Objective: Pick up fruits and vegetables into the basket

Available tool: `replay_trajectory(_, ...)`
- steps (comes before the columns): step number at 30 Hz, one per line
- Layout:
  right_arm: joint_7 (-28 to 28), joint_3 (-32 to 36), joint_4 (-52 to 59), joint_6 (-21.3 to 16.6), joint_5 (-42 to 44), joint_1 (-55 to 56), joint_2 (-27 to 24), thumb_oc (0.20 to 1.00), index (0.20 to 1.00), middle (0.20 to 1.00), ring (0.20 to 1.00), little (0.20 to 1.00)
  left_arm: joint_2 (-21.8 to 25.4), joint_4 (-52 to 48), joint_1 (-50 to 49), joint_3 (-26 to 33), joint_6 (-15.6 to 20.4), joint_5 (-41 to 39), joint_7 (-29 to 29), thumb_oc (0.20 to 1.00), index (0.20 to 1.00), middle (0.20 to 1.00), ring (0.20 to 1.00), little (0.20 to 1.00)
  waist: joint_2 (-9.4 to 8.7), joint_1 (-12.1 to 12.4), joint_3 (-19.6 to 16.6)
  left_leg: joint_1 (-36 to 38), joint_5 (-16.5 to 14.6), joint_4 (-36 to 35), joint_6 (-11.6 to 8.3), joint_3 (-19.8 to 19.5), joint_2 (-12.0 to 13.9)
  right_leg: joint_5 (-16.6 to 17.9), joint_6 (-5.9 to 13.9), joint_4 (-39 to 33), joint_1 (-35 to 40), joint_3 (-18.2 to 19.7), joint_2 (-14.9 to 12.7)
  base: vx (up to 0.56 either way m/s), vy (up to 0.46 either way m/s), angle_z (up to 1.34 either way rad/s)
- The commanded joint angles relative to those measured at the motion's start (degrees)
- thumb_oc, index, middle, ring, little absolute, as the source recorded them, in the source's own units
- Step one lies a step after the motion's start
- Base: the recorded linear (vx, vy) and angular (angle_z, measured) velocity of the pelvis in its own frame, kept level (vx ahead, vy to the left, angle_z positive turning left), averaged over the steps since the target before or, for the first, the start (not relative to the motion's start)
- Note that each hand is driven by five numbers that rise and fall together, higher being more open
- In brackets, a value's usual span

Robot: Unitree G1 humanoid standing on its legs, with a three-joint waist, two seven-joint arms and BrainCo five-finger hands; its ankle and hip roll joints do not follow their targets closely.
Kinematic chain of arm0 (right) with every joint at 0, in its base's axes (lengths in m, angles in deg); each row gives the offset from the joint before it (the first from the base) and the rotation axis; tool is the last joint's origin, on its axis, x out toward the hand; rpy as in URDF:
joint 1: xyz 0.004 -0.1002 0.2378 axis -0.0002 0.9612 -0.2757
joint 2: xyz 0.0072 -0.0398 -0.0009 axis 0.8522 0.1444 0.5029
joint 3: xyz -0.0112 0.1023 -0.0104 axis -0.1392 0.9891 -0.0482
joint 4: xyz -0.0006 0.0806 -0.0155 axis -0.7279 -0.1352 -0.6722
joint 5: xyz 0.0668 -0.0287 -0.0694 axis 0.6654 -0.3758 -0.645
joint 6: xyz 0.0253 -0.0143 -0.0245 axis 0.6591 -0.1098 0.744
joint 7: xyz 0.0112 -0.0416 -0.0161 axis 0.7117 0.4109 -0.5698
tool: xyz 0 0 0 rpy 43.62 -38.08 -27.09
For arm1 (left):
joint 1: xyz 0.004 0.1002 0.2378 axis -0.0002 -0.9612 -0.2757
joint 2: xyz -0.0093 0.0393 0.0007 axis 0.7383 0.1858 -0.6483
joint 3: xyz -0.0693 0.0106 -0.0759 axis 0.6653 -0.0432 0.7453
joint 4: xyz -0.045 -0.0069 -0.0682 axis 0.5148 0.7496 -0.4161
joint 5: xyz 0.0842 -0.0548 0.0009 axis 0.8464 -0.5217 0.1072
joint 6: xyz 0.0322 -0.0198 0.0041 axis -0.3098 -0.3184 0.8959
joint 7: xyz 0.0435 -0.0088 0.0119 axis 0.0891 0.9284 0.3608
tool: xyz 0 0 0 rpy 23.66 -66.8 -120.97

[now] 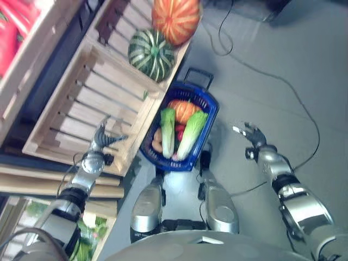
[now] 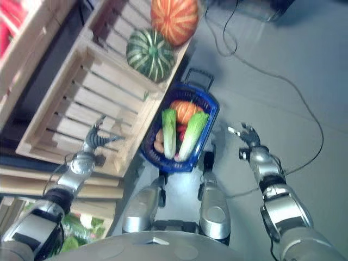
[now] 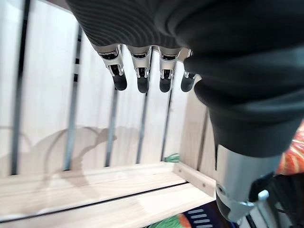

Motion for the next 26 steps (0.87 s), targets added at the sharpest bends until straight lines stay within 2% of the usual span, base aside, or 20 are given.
replay_trajectory(1, -1.18, -0.54, -4.21, -1.29, -4.44, 4.94, 1.42, 1.000, 1.000, 1.000, 1.000, 1.000, -2.52, 7.83, -4.16, -0.03, 0.37, 4.15, -3.89, 1.000, 1.000, 1.000, 1.000, 1.000, -0.40, -0.61, -9.98, -2.75, -2.73, 1.01, 0.15, 0.48, -2.13, -6.81, 4.52, 2.46, 3.86, -1.48, -0.50, 0.14, -0.024, -0.24)
replay_trajectory(7, -2.51, 1.54, -11.51, 1.74, -6.59, 8.72, 5.12, 1.000, 1.000, 1.000, 1.000, 1.000, -6.73, 18.89, -7.20, 1.99, -2.71, 2.26, -10.56, 1.000, 1.000, 1.000, 1.000, 1.000, -1.02, -1.14, -12.93, 0.73, -4.11, 0.13, 0.34, 0.97, -1.57, -7.85, 4.67, 1.62, 7.30, -1.24, -0.23, 0.07, -0.023, -0.03)
replay_trajectory(9, -3.00, 2.16, -13.29, 2.93, -6.77, 9.54, 6.18, 1.000, 1.000, 1.000, 1.000, 1.000, -7.77, 20.92, -7.82, 2.74, -4.49, 1.32, -13.37, 1.000, 1.000, 1.000, 1.000, 1.000, -1.26, -1.34, -13.35, 1.43, -4.67, 0.13, 0.36, 1.13, -1.39, -8.10, 4.71, 1.47, 8.00, -1.08, -0.21, 0.04, -0.020, 0.01)
replay_trajectory(15, -3.30, 3.54, -18.49, 6.83, -8.76, 11.21, 7.98, 1.000, 1.000, 1.000, 1.000, 1.000, -9.90, 23.89, -8.32, 3.65, -6.57, -0.31, -18.21, 1.000, 1.000, 1.000, 1.000, 1.000, -1.31, -1.88, -14.08, 2.72, -5.74, 0.13, 0.60, 1.68, -1.08, -8.87, 4.62, 1.54, 9.09, -0.96, -0.24, 0.02, -0.003, -0.02)
replay_trajectory(21, -3.34, 4.34, -20.93, 9.91, -9.41, 11.62, 7.54, 1.000, 1.000, 1.000, 1.000, 1.000, -10.04, 24.39, -8.01, 3.60, -7.59, -1.50, -20.10, 1.000, 1.000, 1.000, 1.000, 1.000, -1.12, -2.07, -14.45, 3.66, -6.39, 0.13, 0.68, 1.78, -0.88, -9.13, 4.60, 1.31, 10.01, -0.97, -0.35, 0.01, 0.003, -0.01)
replay_trajectory(26, -4.23, 4.17, -20.75, 9.71, -8.94, 11.39, 7.32, 1.000, 1.000, 1.000, 1.000, 1.000, -9.79, 24.18, -7.68, 3.45, -8.36, -2.14, -20.47, 1.000, 1.000, 1.000, 1.000, 1.000, -1.22, -1.99, -14.82, 4.08, -6.71, 0.13, 0.66, 1.77, -0.76, -9.17, 4.71, 1.08, 10.41, -0.95, -0.51, 0.02, -0.003, -0.02)
